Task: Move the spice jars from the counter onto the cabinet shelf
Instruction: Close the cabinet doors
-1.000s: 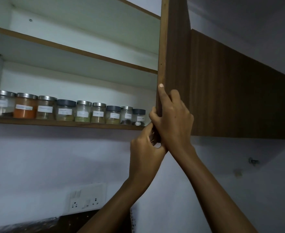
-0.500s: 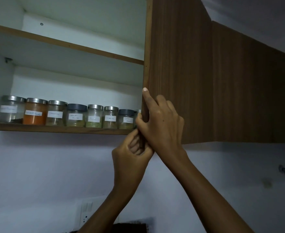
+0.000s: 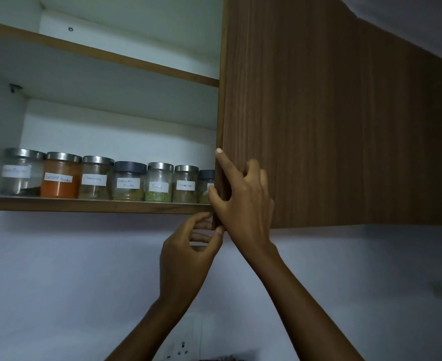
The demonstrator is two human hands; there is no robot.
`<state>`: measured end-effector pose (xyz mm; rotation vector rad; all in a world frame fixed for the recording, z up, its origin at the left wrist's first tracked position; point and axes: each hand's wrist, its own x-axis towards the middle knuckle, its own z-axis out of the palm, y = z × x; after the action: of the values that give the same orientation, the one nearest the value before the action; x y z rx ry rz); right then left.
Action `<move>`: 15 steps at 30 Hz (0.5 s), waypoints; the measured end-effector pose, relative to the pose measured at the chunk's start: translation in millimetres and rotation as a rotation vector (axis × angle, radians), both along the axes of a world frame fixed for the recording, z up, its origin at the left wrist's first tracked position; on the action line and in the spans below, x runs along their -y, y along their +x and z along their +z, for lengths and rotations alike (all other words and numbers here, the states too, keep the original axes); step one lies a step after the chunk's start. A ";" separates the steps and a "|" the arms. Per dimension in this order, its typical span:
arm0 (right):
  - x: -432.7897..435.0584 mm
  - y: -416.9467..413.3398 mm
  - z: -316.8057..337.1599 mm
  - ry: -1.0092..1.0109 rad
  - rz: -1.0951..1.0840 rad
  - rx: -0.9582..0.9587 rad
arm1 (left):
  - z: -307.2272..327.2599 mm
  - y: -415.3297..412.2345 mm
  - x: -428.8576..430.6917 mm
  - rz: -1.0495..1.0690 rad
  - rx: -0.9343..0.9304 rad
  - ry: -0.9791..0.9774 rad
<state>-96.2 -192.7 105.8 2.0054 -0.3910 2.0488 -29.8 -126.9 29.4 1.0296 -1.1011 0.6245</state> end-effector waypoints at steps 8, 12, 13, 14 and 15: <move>23.1 43.8 -22.5 0.049 -0.097 0.007 | -1.0 30.2 17.8 0.004 -0.243 0.036; 30.7 58.9 -28.6 0.066 -0.108 -0.065 | 0.6 37.7 25.4 -0.043 -0.354 0.030; 33.0 62.2 -29.8 0.070 -0.108 -0.080 | 1.4 39.2 26.6 -0.052 -0.376 0.035; 35.7 65.4 -30.8 0.074 -0.110 -0.093 | 2.5 40.2 27.8 -0.056 -0.394 0.043; 38.3 68.4 -31.6 0.075 -0.115 -0.106 | 3.4 41.4 28.5 -0.059 -0.410 0.051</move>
<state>-27.8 -231.0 74.2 2.0723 -0.5558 1.8777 11.7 -155.5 32.8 1.1059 -0.7855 0.3181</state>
